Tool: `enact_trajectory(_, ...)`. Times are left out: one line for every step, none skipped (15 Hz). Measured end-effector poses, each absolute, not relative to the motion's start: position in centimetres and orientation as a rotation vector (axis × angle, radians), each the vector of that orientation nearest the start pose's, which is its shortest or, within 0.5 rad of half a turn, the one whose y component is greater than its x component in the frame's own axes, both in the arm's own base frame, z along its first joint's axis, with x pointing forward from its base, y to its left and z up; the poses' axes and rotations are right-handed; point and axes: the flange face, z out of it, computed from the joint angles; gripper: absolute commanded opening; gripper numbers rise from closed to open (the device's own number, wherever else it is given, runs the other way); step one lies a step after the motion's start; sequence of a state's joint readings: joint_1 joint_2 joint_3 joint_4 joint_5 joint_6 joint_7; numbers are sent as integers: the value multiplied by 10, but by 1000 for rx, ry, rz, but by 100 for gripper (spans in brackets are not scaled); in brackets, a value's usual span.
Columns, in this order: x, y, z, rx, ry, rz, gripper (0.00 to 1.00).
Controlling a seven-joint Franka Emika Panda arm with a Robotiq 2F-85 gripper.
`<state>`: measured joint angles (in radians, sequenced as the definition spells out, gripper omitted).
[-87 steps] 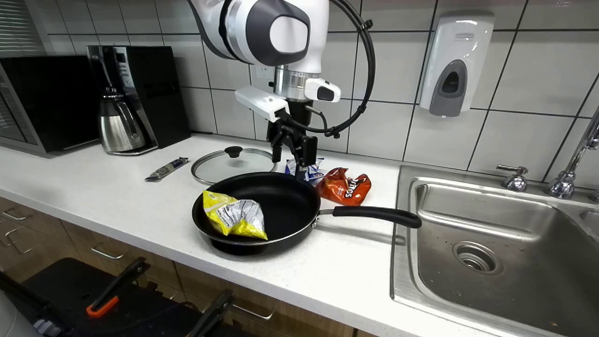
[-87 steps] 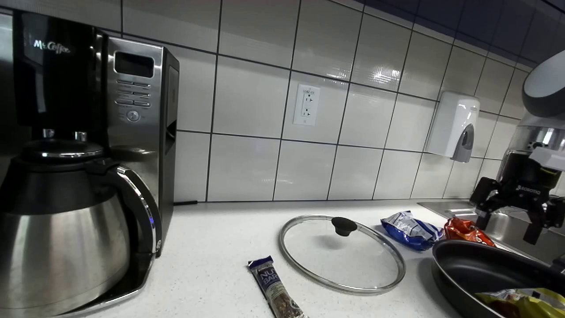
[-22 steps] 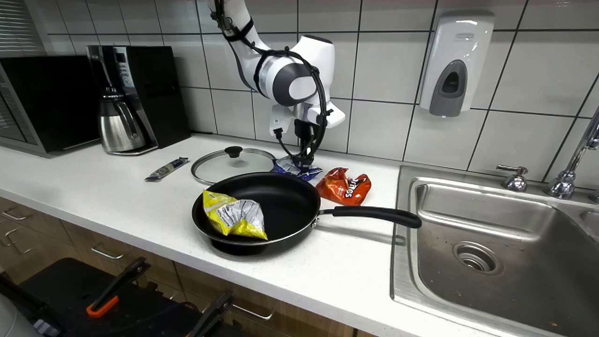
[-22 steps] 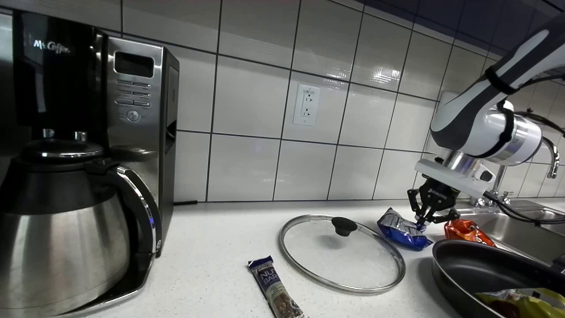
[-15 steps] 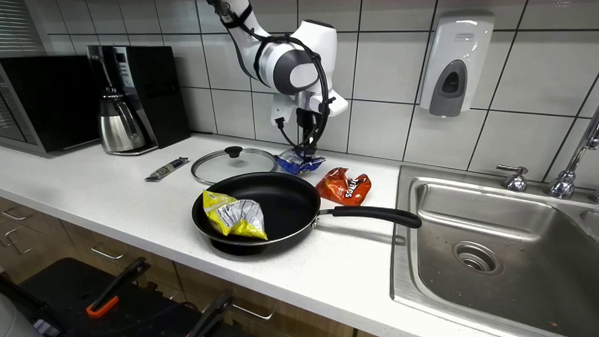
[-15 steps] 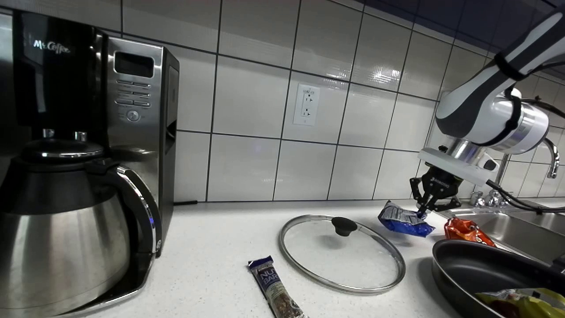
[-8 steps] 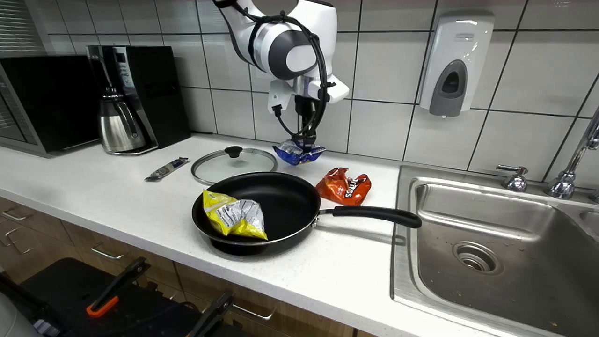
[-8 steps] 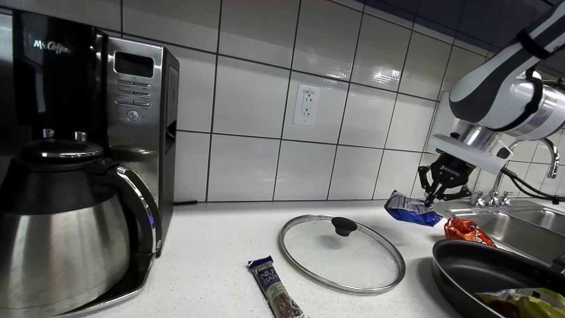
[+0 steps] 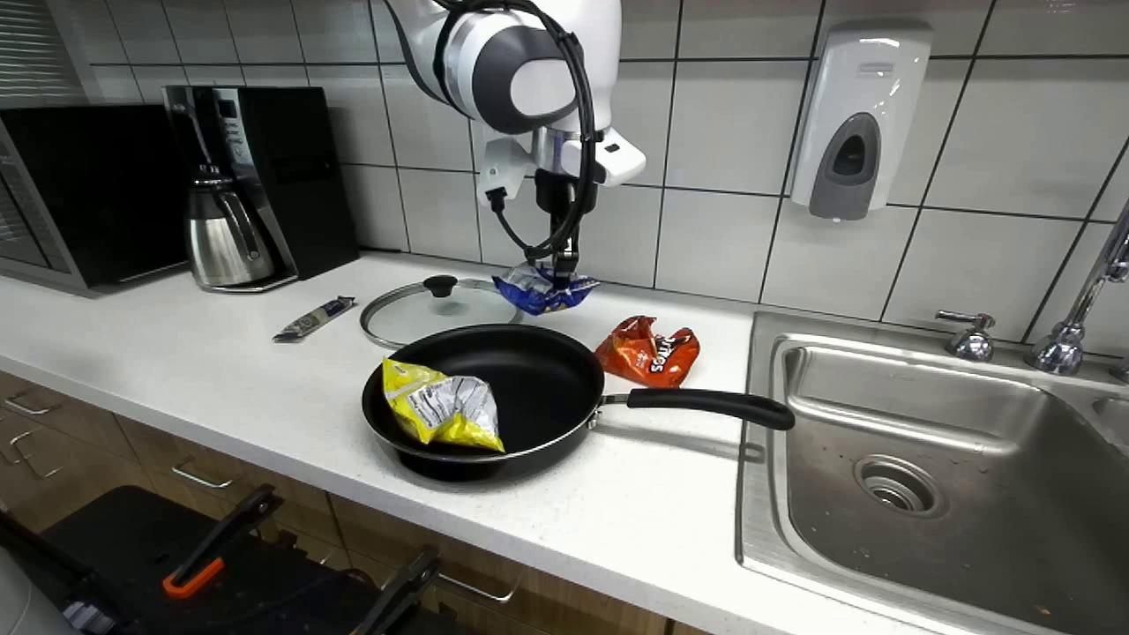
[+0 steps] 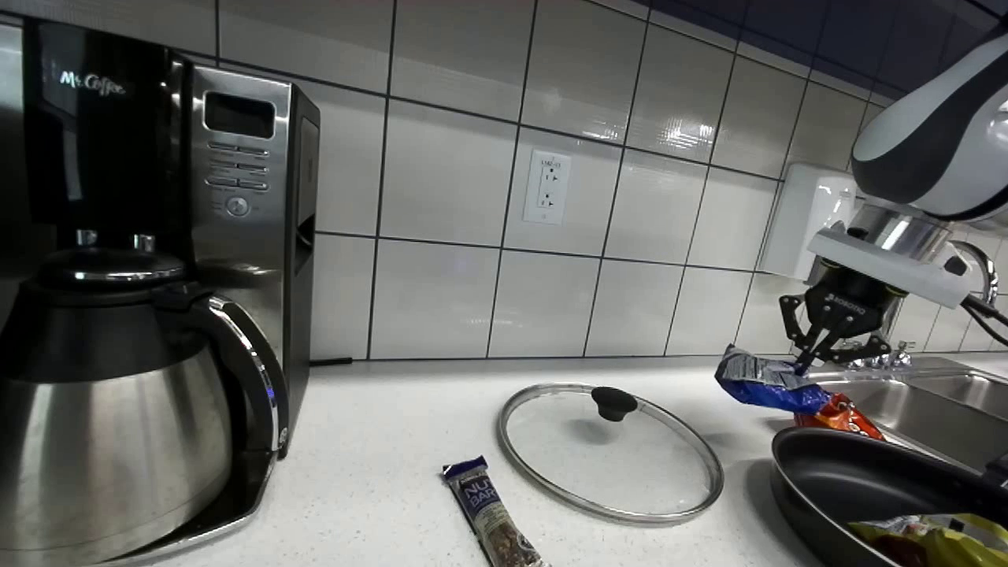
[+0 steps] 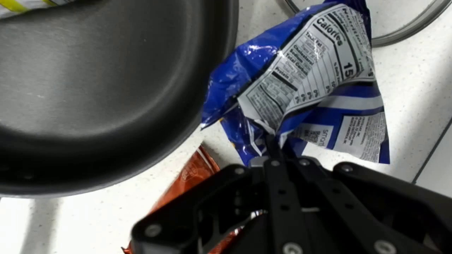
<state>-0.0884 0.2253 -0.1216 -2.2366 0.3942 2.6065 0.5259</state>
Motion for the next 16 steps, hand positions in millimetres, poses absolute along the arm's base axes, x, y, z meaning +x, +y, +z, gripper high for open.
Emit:
enact_trajectory(536, -123, 283, -2530, 1467, -161, 0)
enact_trajectory(529, -123, 284, -2540, 1463, -154, 0)
enact_trajectory(522, -123, 284, -2554, 1457, -148, 0)
enact_trajectory(516, -122, 284, -2569, 1449, -142, 0)
enact_trajectory(509, -121, 283, -2586, 1439, -134, 0)
enact_trajectory(503, -120, 282, -2602, 1428, -126, 0)
enact_trajectory(497, -119, 281, -2618, 1417, -114, 0)
enact_trajectory(492, -117, 280, -2632, 1407, -104, 0)
enact_trajectory(487, -115, 278, -2647, 1397, -87, 0)
enact_trajectory(483, -114, 276, -2656, 1391, -68, 0)
enact_trajectory(479, -113, 273, -2664, 1387, -49, 0)
enact_trajectory(476, -112, 270, -2670, 1385, -29, 0)
enact_trajectory(473, -111, 267, -2675, 1384, -12, 0)
enact_trajectory(470, -111, 264, -2678, 1385, 4, 0)
enact_trajectory(467, -111, 261, -2681, 1386, 20, 0)
enact_trajectory(464, -111, 259, -2686, 1387, 36, 0)
